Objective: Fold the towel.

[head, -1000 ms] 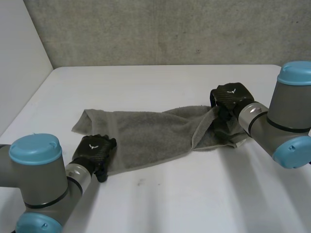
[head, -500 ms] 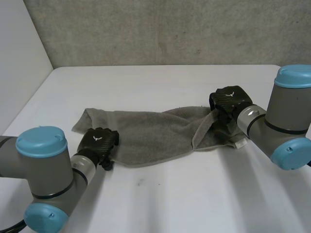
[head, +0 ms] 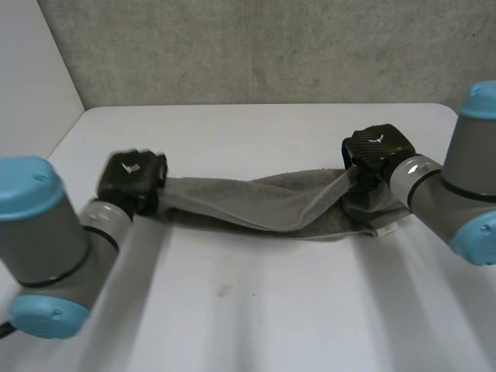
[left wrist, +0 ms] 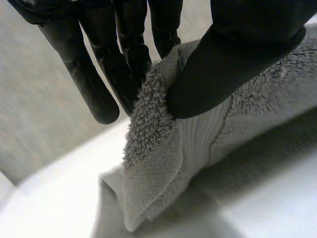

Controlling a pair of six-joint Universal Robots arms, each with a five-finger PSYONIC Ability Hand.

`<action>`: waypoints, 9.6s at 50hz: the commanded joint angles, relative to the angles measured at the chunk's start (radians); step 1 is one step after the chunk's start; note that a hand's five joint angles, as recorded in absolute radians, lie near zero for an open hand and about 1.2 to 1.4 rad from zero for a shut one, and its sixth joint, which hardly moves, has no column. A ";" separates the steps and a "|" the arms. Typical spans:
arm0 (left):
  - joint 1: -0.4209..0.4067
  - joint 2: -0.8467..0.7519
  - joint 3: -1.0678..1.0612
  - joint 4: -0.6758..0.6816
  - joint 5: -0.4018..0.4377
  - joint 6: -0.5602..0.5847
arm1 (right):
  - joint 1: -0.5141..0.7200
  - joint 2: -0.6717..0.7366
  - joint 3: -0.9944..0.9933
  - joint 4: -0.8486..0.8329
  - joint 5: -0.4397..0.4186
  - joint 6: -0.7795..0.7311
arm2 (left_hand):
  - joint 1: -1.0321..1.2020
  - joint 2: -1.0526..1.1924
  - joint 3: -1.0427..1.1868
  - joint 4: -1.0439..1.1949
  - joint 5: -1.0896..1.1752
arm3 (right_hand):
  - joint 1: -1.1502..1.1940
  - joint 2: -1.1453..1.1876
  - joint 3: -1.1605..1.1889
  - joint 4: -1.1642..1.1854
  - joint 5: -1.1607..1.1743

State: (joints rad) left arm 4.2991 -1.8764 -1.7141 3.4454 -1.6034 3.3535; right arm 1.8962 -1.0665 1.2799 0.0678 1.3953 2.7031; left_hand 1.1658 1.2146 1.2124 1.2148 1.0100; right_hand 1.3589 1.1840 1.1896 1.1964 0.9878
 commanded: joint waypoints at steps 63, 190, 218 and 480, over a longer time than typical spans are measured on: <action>0.060 -0.003 0.096 0.024 0.017 -0.068 | 0.020 -0.058 0.097 -0.053 0.053 -0.086 | 0.230 0.182 0.184 0.181 0.212 | 0.037 0.212 0.207 0.200 0.234; 0.245 0.522 -0.210 -0.052 0.073 0.049 | -0.367 -0.437 0.070 0.207 -0.285 -0.057 | 0.230 0.182 0.184 0.181 0.212 | 0.037 0.212 0.207 0.200 0.234; 0.229 0.091 0.065 -0.407 0.092 0.081 | -0.350 -0.187 0.055 0.480 -0.207 -0.295 | 0.230 0.182 0.184 0.181 0.212 | 0.037 0.212 0.207 0.200 0.234; -0.341 -0.208 0.344 -0.293 -0.029 -0.434 | 0.020 -0.322 0.421 -0.043 -0.163 0.446 | -0.982 -1.030 -1.028 -1.031 -1.000 | -1.184 -1.009 -1.015 -1.022 -0.988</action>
State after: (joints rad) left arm 4.0279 -1.9855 -1.4597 3.2125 -1.6315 3.0110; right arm 1.9736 -1.3921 1.6956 0.0171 1.2476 3.1539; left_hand 0.1757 0.1639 0.1679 0.1666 0.0246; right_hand 0.2104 0.2278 0.2156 0.2347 0.0648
